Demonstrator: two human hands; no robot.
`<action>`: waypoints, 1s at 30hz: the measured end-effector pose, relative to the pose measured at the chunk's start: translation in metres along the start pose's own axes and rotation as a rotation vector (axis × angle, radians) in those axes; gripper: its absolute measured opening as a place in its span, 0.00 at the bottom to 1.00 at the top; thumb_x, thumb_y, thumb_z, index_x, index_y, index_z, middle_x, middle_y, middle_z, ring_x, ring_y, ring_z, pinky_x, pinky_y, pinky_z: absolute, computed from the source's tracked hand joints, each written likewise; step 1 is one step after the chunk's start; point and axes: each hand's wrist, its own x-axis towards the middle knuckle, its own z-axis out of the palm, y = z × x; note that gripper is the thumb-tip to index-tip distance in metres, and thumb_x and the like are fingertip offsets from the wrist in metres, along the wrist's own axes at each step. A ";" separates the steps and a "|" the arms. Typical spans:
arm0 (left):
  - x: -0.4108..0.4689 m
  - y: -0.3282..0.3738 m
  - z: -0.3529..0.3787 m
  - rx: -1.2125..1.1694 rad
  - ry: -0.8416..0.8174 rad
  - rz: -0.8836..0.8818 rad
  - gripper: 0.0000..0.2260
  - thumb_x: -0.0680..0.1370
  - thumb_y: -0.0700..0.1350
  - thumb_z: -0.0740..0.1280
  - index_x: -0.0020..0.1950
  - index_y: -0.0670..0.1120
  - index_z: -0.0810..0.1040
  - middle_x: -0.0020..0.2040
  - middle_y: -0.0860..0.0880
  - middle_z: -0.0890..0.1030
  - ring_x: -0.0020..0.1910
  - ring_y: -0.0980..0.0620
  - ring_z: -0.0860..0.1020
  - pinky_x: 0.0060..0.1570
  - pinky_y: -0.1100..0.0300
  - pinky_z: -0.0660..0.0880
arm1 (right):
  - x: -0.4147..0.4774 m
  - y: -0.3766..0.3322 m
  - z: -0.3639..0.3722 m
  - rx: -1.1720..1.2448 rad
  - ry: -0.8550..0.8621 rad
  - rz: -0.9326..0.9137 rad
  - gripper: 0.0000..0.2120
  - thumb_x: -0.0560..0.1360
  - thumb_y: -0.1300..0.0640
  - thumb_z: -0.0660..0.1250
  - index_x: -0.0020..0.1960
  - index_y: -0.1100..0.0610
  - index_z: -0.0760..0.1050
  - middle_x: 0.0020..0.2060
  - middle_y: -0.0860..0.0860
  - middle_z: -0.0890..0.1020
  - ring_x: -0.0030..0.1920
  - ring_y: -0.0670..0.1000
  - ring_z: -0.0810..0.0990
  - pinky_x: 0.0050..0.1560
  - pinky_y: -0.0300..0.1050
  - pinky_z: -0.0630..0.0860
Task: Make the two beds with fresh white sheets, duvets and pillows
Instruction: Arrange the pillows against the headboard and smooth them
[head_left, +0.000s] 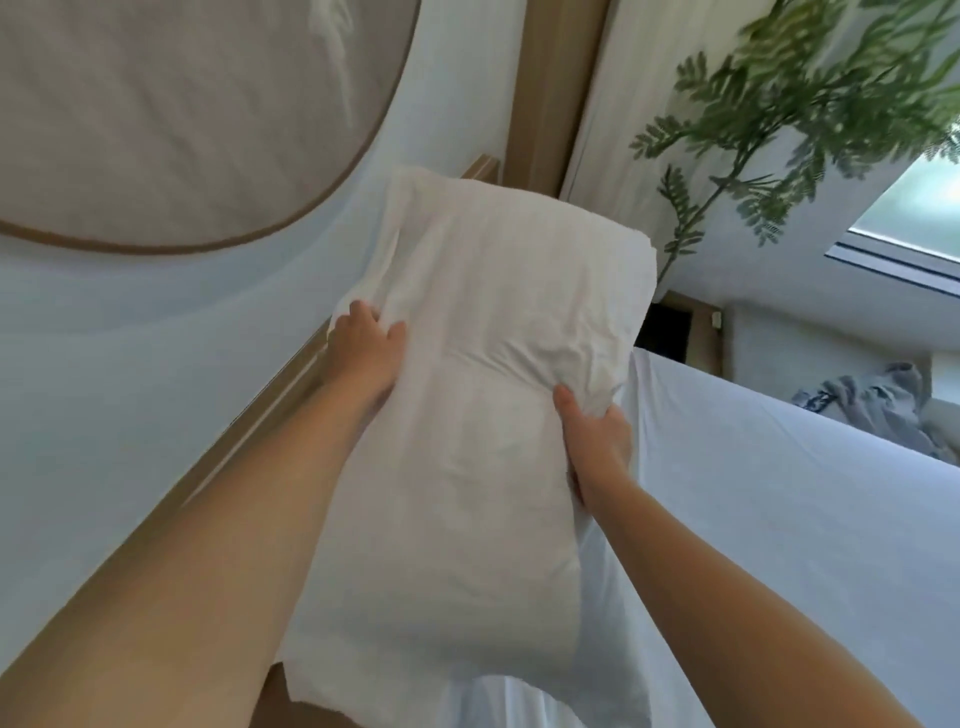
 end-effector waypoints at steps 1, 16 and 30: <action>0.017 -0.011 0.013 0.136 -0.067 0.010 0.22 0.79 0.59 0.57 0.67 0.45 0.66 0.66 0.42 0.71 0.65 0.40 0.70 0.62 0.44 0.67 | 0.019 0.003 0.016 -0.073 -0.043 0.051 0.28 0.71 0.36 0.68 0.62 0.53 0.69 0.49 0.48 0.79 0.47 0.50 0.79 0.50 0.49 0.77; 0.119 -0.103 0.177 0.581 -0.119 0.249 0.32 0.78 0.67 0.41 0.79 0.56 0.40 0.80 0.45 0.42 0.78 0.41 0.45 0.73 0.37 0.50 | 0.185 0.110 0.154 -0.589 -0.120 -0.140 0.36 0.77 0.32 0.53 0.79 0.41 0.42 0.79 0.49 0.41 0.79 0.57 0.42 0.74 0.67 0.49; 0.120 -0.112 0.207 0.672 -0.124 0.317 0.29 0.79 0.62 0.36 0.78 0.55 0.34 0.79 0.44 0.37 0.78 0.40 0.38 0.73 0.35 0.44 | 0.220 0.127 0.187 -0.729 -0.120 -0.271 0.29 0.80 0.35 0.44 0.78 0.39 0.41 0.79 0.43 0.39 0.78 0.52 0.37 0.73 0.71 0.42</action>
